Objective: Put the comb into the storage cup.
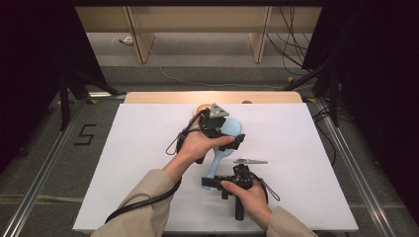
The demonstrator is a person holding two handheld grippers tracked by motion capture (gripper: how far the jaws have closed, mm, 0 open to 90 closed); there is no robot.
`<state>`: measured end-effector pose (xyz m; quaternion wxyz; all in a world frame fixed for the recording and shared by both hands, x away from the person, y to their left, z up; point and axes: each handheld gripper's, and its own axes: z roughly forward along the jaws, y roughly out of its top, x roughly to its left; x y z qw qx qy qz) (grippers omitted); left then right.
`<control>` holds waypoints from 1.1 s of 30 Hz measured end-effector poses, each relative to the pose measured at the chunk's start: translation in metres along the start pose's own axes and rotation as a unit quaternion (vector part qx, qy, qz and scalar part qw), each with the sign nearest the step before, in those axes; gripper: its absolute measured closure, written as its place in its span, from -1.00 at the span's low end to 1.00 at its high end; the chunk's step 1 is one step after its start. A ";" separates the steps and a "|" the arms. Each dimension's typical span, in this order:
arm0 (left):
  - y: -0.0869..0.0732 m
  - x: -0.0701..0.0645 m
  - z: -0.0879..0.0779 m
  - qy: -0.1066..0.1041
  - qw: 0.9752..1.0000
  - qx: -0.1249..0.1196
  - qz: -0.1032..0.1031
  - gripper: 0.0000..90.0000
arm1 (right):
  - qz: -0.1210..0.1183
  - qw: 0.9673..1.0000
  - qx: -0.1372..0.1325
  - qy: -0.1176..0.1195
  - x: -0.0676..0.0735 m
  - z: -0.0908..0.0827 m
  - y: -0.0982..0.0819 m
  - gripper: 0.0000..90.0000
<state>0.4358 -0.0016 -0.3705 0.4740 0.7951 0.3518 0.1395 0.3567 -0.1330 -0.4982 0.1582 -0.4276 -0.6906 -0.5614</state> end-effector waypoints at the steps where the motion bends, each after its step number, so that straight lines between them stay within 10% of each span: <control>1: 0.000 0.000 0.000 0.000 1.000 0.000 -0.002 -1.00 | -0.001 1.000 0.000 0.000 0.000 0.000 0.000 0.42; 33: 0.000 -0.004 0.004 -0.003 1.000 0.011 -0.007 -0.78 | -0.008 1.000 -0.004 -0.003 0.001 -0.001 0.000 0.42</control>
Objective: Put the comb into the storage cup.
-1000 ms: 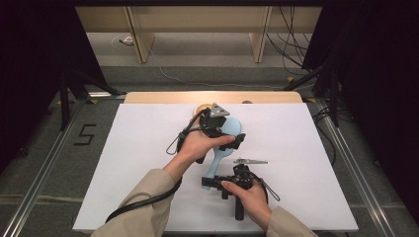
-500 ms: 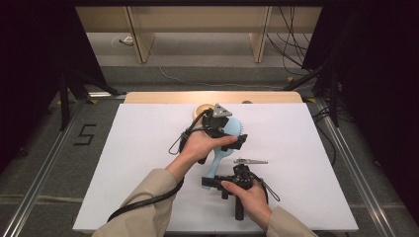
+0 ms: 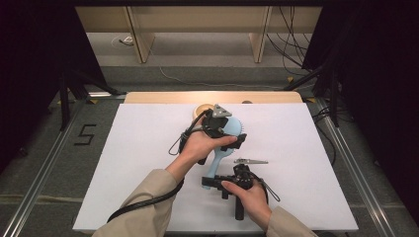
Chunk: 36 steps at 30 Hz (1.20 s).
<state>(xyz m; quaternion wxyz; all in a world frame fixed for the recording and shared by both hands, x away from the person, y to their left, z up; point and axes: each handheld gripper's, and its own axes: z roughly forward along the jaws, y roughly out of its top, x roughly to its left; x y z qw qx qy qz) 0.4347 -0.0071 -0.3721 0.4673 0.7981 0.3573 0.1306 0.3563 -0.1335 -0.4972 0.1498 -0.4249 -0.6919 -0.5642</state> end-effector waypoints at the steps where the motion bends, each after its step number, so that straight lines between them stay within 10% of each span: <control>1: 0.000 0.000 0.000 0.001 1.000 0.001 -0.001 -0.78 | 0.000 1.000 0.000 0.000 0.000 0.000 0.000 0.42; 36: 0.001 -0.005 -0.004 0.005 1.000 -0.008 -0.004 -0.59 | -0.026 0.999 -0.013 -0.027 -0.002 0.000 -0.002 0.41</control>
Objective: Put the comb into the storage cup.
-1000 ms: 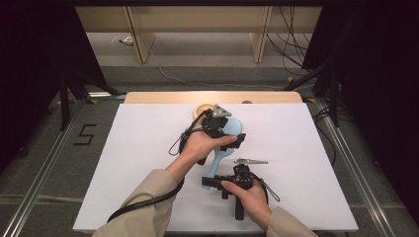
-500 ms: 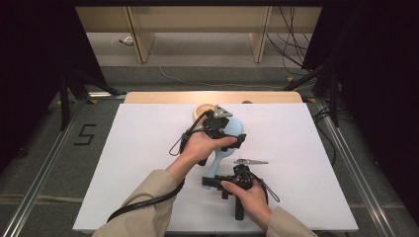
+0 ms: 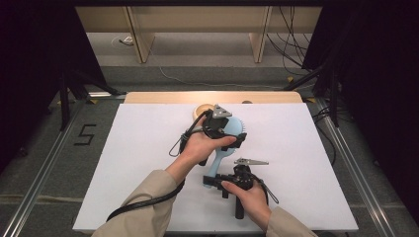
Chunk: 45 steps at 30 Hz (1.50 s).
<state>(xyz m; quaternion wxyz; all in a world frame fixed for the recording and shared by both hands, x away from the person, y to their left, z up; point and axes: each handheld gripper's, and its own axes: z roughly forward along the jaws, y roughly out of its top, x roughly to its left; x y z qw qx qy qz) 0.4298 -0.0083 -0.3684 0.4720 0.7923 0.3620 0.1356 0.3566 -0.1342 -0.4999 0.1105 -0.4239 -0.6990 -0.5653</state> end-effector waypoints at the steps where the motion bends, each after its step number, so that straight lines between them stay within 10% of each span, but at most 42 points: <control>1: 0.000 0.000 0.000 0.000 1.000 -0.001 0.000 -0.59 | -0.001 1.000 -0.001 -0.001 0.000 0.000 0.000 0.41; 34: -0.002 0.001 -0.018 0.001 0.998 -0.064 0.002 -0.58 | -0.041 0.996 -0.029 -0.077 -0.005 -0.005 0.006 -0.04; 45: -0.002 0.006 -0.025 0.022 0.995 -0.094 -0.002 -0.58 | -0.092 0.988 -0.045 -0.116 -0.002 -0.009 0.012 -0.49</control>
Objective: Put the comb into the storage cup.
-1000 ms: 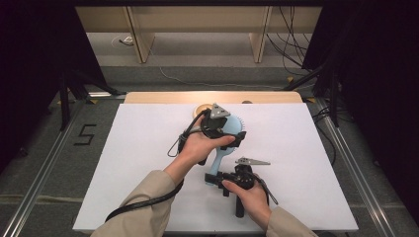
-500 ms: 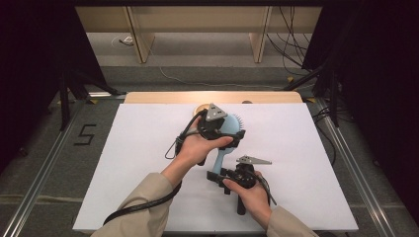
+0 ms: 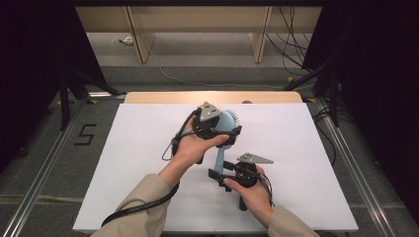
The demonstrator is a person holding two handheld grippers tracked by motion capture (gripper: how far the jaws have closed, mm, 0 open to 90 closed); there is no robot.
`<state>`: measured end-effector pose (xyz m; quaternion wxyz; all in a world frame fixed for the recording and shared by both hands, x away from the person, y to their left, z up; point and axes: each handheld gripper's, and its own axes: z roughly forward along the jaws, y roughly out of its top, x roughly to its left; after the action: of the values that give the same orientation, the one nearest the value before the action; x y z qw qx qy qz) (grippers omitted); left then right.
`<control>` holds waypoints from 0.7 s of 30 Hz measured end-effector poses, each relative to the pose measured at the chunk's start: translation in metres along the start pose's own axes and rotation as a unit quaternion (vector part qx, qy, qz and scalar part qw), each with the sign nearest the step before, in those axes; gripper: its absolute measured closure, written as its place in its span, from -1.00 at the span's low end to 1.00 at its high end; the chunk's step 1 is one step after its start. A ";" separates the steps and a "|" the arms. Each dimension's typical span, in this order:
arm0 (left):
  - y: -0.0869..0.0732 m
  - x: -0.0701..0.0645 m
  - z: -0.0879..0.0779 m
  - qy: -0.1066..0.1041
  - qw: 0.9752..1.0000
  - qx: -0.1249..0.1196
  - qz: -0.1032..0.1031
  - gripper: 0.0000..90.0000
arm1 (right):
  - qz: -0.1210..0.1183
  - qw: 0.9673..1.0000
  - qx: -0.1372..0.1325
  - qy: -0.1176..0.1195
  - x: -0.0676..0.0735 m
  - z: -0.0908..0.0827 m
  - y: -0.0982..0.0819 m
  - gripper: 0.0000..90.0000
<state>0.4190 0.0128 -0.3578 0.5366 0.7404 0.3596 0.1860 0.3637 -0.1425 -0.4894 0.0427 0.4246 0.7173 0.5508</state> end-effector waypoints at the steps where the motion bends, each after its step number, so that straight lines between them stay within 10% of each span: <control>1: 0.000 0.000 0.000 0.003 1.000 -0.002 0.000 -0.58 | -0.002 1.000 -0.001 -0.002 0.000 -0.001 0.001 -0.54; 21: 0.003 0.010 -0.007 0.064 0.997 -0.049 -0.009 -0.57 | -0.058 0.998 -0.015 -0.038 -0.005 -0.013 0.011 -0.65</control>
<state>0.4220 0.0239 -0.3539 0.5500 0.6964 0.3901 0.2455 0.3666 -0.1550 -0.4774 0.1079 0.4023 0.7299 0.5420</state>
